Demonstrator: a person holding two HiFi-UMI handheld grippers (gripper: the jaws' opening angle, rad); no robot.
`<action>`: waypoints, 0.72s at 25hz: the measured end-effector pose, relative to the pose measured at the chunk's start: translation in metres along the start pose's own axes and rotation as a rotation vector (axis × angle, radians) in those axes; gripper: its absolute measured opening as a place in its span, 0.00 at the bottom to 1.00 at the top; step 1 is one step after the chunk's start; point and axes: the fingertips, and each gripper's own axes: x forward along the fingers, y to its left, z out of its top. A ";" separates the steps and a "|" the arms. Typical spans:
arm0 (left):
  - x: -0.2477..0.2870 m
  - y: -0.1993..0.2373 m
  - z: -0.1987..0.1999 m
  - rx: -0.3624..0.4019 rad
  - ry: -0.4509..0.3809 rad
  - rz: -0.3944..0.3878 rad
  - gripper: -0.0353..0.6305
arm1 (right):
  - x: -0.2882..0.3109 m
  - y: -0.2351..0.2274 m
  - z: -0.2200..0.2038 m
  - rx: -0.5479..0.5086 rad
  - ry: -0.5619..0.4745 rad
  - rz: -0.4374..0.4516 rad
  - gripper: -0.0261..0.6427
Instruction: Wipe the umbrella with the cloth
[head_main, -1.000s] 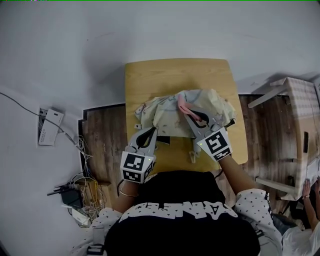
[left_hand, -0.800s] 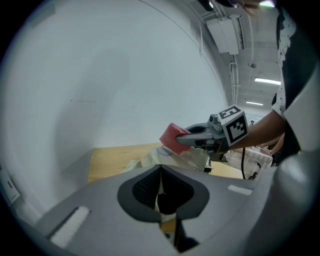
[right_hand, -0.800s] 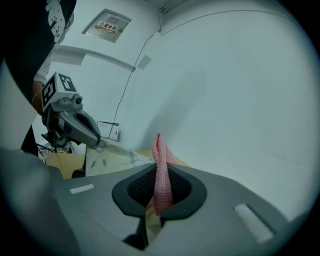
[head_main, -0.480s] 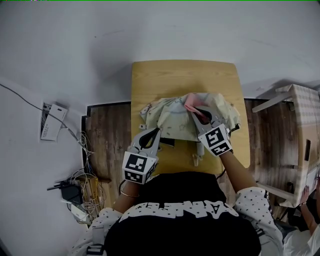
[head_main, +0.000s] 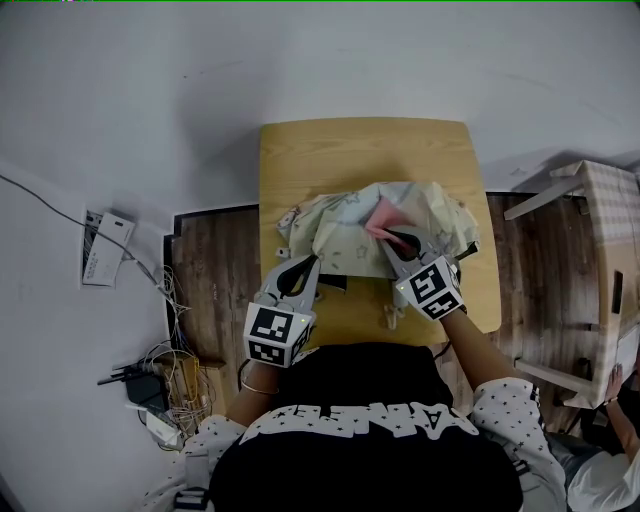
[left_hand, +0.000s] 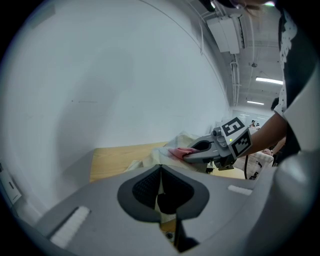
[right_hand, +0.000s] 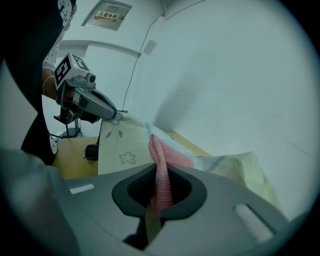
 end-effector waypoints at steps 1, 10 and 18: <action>0.000 0.000 0.000 -0.002 0.000 0.002 0.06 | -0.002 0.002 -0.002 0.002 0.002 0.002 0.09; 0.000 0.000 -0.003 -0.014 0.002 0.005 0.06 | -0.018 0.020 -0.018 0.016 0.026 0.022 0.09; 0.002 -0.003 -0.003 -0.008 0.001 -0.002 0.06 | -0.031 0.031 -0.033 0.038 0.043 0.025 0.09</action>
